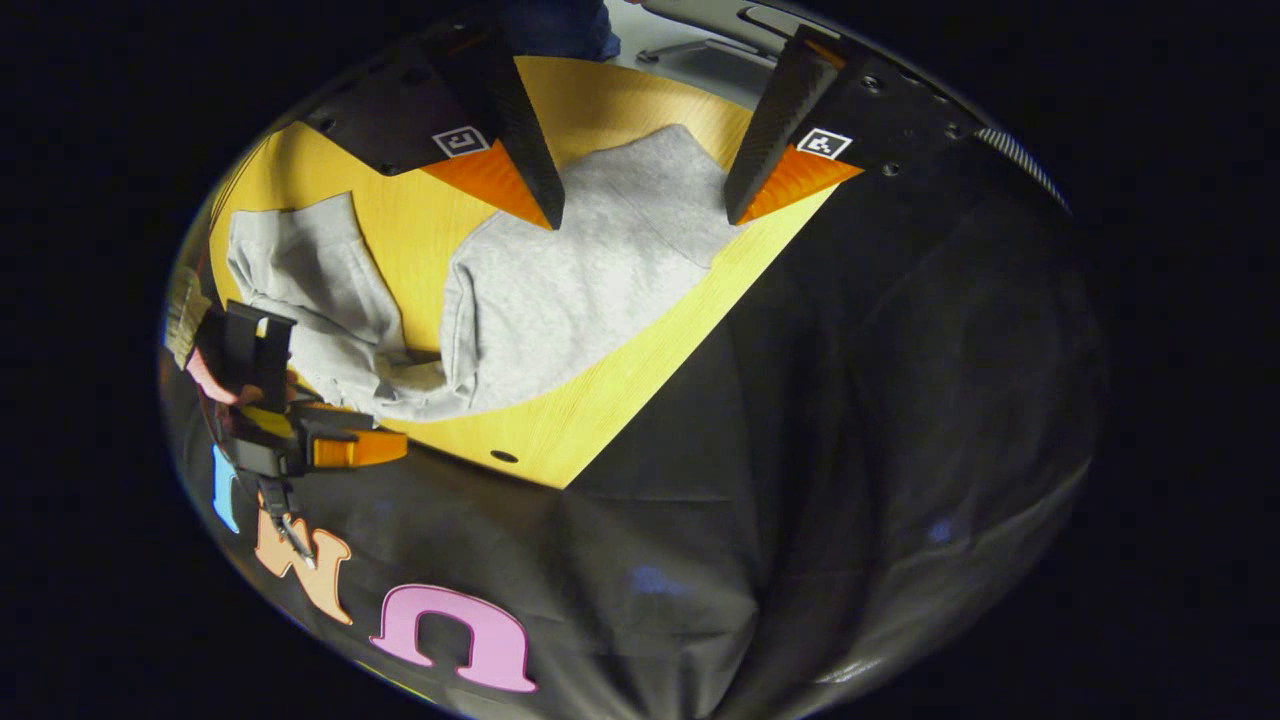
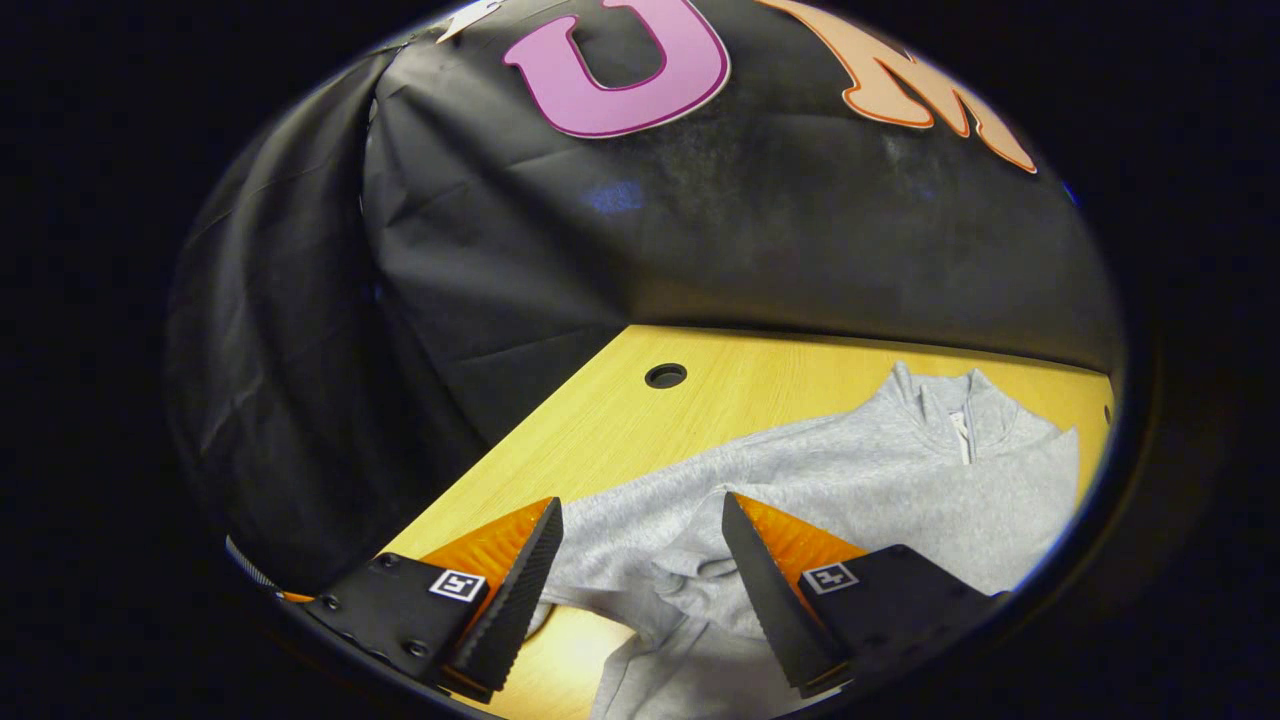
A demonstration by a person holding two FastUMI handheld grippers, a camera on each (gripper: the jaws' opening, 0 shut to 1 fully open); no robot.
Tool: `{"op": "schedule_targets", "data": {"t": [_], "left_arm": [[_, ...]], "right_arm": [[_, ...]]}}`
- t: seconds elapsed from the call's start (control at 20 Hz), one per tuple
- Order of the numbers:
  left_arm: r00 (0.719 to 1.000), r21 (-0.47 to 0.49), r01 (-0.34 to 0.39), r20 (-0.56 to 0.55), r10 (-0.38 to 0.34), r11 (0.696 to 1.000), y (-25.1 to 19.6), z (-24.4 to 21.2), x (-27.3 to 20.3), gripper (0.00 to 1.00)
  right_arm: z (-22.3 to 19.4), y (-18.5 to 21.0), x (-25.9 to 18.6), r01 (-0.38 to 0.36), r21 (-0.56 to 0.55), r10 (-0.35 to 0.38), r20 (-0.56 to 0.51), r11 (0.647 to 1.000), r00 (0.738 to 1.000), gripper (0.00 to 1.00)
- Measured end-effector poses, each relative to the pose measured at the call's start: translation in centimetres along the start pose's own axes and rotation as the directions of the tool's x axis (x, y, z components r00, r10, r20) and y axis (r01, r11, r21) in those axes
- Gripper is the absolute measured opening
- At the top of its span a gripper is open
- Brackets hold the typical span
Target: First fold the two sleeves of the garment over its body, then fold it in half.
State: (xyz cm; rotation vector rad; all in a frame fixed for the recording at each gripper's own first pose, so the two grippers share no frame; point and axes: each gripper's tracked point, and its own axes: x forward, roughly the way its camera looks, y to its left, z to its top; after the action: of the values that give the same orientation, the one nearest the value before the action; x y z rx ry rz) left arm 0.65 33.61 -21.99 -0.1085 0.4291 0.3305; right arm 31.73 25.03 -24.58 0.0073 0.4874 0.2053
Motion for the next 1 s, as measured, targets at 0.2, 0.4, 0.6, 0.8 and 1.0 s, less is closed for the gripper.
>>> {"op": "schedule_targets", "data": {"t": [0.2, 0.4, 0.6, 0.8, 1.0], "left_arm": [[0.999, 0.042, 0.008, -0.034, -0.006, 0.999, -0.2, -0.8, 0.2, 0.94], [0.999, 0.047, -0.005, -0.048, 0.008, 0.999, -0.2, -1.1, 0.1, 0.95], [0.998, 0.068, -0.011, -0.057, 0.015, 0.998, -0.1, -1.0, 0.2, 0.93], [0.999, 0.087, -0.015, -0.046, 0.019, 0.996, -0.1, -0.8, 0.6, 0.83], [0.999, 0.052, -0.007, -0.034, 0.009, 0.999, -0.9, -0.2, 1.3, 0.34]], "right_arm": [[0.4, -1.0, -4.0, -0.008, -0.048, 0.008, 0.002, 0.999, 1.000, 0.99], [1.8, -1.9, -9.6, -0.003, -0.081, 0.007, 0.048, 0.997, 0.999, 0.96], [2.9, -3.9, -15.6, 0.028, -0.067, -0.021, 0.091, 0.997, 0.996, 0.99], [4.3, -7.9, -21.0, 0.123, -0.047, -0.114, 0.151, 0.991, 0.982, 0.98], [4.2, -10.9, -25.6, 0.205, -0.024, -0.197, 0.183, 0.978, 0.963, 0.98]]}}
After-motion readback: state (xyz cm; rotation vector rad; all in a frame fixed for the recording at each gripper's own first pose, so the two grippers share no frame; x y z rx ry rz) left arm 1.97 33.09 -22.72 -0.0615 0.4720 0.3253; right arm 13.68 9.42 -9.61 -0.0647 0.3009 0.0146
